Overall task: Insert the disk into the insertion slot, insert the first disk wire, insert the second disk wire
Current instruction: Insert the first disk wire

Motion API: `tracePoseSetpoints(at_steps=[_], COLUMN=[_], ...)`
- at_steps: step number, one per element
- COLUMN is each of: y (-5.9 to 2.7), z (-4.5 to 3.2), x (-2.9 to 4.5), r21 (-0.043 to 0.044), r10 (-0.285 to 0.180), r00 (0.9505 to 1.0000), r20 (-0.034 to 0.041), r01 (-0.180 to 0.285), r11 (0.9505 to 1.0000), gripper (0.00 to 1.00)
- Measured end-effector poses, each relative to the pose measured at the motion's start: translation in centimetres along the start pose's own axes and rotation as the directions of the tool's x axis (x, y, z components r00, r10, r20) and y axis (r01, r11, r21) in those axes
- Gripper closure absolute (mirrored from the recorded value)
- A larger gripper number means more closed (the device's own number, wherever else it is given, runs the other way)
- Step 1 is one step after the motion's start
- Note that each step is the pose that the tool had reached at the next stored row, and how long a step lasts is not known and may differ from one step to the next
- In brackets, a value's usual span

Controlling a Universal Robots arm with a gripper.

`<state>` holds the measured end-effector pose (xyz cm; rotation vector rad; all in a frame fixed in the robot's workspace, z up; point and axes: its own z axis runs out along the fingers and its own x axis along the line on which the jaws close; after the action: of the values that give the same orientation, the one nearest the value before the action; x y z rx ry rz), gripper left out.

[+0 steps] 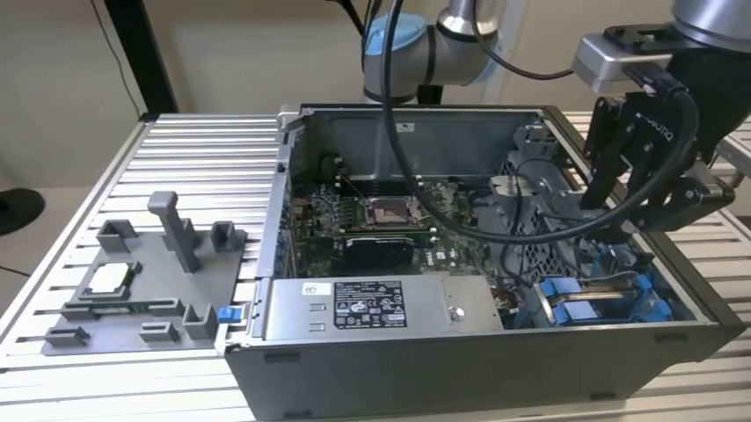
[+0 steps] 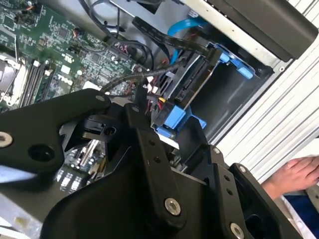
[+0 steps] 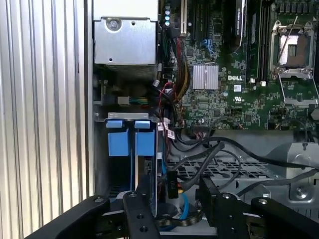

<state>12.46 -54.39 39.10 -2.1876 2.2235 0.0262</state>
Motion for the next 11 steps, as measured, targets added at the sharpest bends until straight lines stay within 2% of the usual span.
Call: tracePoseSetpoints(at_steps=[5,11], y=[0.07,0.18], z=[-0.01,0.10], x=[0.07,0.27], r21=[0.0002,-0.0007], r10=[-0.005,-0.037], r00=[1.0000,0.9993], r20=[-0.0002,0.0001], r01=[0.005,0.037], r11=[1.0000,0.9993], gripper=[0.00,0.00])
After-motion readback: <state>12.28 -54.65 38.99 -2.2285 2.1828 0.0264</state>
